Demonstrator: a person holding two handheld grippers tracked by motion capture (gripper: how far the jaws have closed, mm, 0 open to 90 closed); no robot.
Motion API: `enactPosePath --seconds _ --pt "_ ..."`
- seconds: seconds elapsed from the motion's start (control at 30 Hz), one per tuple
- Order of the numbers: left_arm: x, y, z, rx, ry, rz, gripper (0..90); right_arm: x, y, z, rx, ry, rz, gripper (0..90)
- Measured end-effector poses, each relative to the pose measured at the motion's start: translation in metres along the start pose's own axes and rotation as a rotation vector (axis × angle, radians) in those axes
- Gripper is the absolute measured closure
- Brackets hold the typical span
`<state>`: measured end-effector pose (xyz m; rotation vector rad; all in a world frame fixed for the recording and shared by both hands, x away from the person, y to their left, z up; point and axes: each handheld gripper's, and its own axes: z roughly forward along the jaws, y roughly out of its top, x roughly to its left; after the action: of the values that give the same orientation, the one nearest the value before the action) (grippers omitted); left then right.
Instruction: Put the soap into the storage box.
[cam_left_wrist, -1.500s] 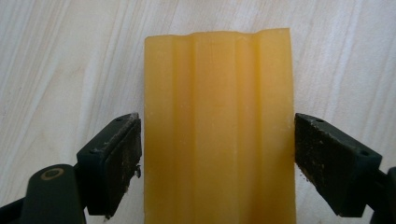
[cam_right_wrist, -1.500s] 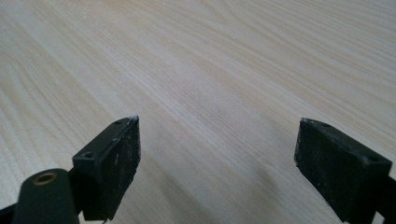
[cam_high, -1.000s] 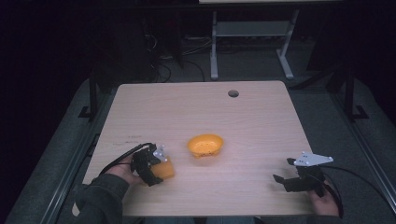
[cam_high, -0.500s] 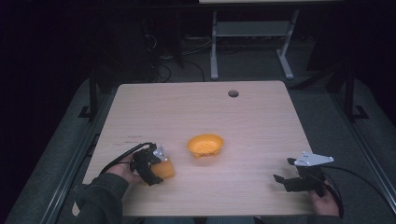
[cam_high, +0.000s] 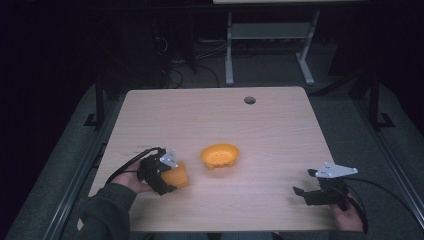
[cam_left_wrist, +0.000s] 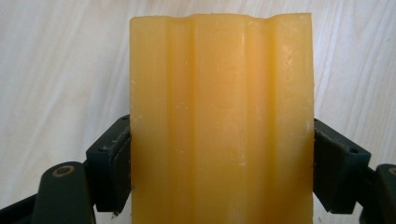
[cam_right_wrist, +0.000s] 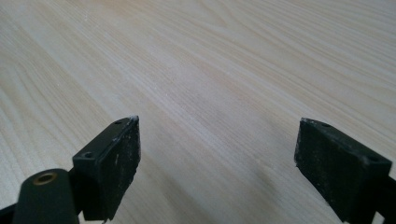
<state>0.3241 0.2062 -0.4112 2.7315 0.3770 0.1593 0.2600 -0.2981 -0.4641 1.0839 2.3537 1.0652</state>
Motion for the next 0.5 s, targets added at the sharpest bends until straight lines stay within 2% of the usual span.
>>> enactPosePath --seconds 0.03,0.27,0.5 --pt "0.000 0.002 -0.001 -0.011 -0.002 -0.007 20.7 0.000 0.000 0.000 -0.002 0.000 0.000 13.9" --pt "0.002 0.012 -0.004 -0.031 0.000 0.013 20.6 0.000 0.000 -0.001 -0.006 -0.001 -0.001 13.9" --pt "0.005 0.020 -0.003 -0.026 -0.004 0.023 20.7 0.000 0.001 -0.001 -0.009 -0.001 -0.003 13.9"
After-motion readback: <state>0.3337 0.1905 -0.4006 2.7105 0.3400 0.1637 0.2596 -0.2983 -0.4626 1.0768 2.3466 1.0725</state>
